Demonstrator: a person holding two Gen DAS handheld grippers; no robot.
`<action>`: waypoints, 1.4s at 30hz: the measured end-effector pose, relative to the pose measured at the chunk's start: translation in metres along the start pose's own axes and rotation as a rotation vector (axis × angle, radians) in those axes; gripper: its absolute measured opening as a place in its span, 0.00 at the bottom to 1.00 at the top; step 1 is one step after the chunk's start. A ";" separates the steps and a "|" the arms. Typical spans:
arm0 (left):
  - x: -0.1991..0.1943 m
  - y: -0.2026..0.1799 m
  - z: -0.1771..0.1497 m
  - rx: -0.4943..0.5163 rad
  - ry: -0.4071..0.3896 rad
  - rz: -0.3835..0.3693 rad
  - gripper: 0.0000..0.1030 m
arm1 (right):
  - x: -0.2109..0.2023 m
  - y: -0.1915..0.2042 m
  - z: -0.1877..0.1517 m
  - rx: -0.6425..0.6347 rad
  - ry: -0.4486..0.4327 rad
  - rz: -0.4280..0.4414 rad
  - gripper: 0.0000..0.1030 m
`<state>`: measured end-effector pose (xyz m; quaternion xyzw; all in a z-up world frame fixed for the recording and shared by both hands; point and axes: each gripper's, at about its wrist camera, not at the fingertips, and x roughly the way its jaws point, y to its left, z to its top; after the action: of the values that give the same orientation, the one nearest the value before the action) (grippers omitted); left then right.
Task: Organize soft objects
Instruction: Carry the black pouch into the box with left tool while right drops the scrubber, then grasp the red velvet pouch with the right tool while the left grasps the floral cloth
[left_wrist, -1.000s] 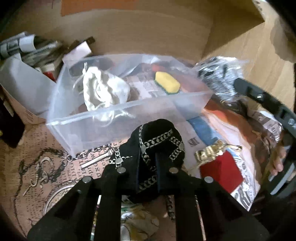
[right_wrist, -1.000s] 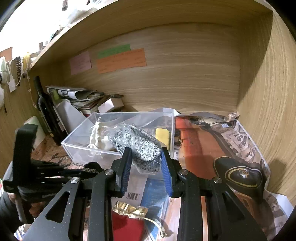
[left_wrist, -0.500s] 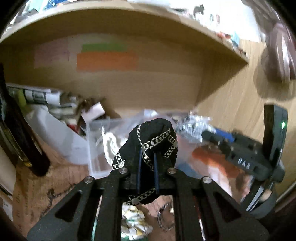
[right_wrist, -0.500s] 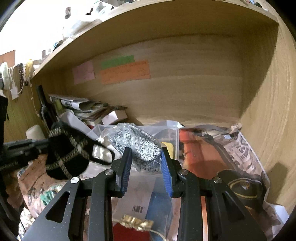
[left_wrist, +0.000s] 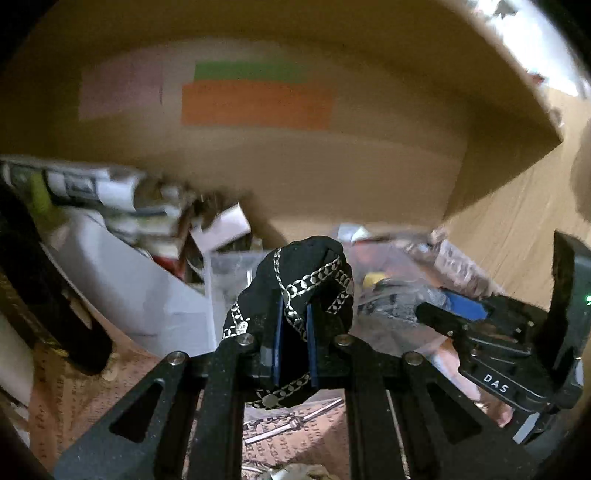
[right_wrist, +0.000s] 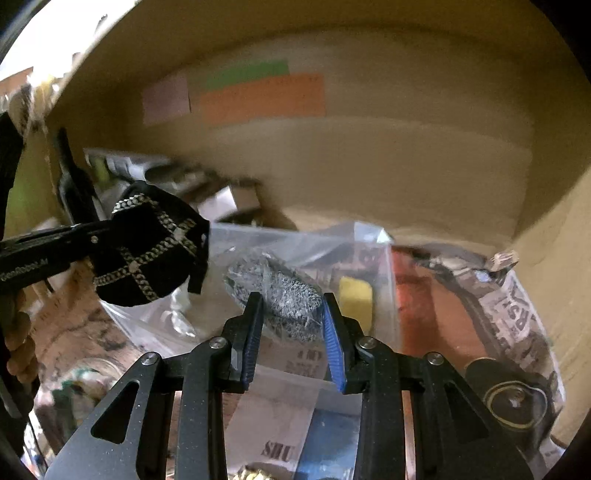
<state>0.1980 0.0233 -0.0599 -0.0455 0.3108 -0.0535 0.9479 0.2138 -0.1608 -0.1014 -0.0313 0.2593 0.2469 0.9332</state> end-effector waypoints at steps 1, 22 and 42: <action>0.010 0.001 -0.002 0.005 0.025 0.001 0.10 | 0.006 0.000 -0.001 -0.004 0.017 -0.001 0.29; -0.032 0.005 -0.009 0.000 -0.029 -0.023 0.71 | -0.038 0.016 0.001 -0.049 -0.091 -0.048 0.84; -0.050 0.008 -0.101 0.030 0.167 -0.014 0.93 | -0.053 0.009 -0.093 0.016 0.108 -0.071 0.94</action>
<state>0.0983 0.0328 -0.1125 -0.0290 0.3874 -0.0684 0.9189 0.1269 -0.1935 -0.1543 -0.0463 0.3102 0.2097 0.9261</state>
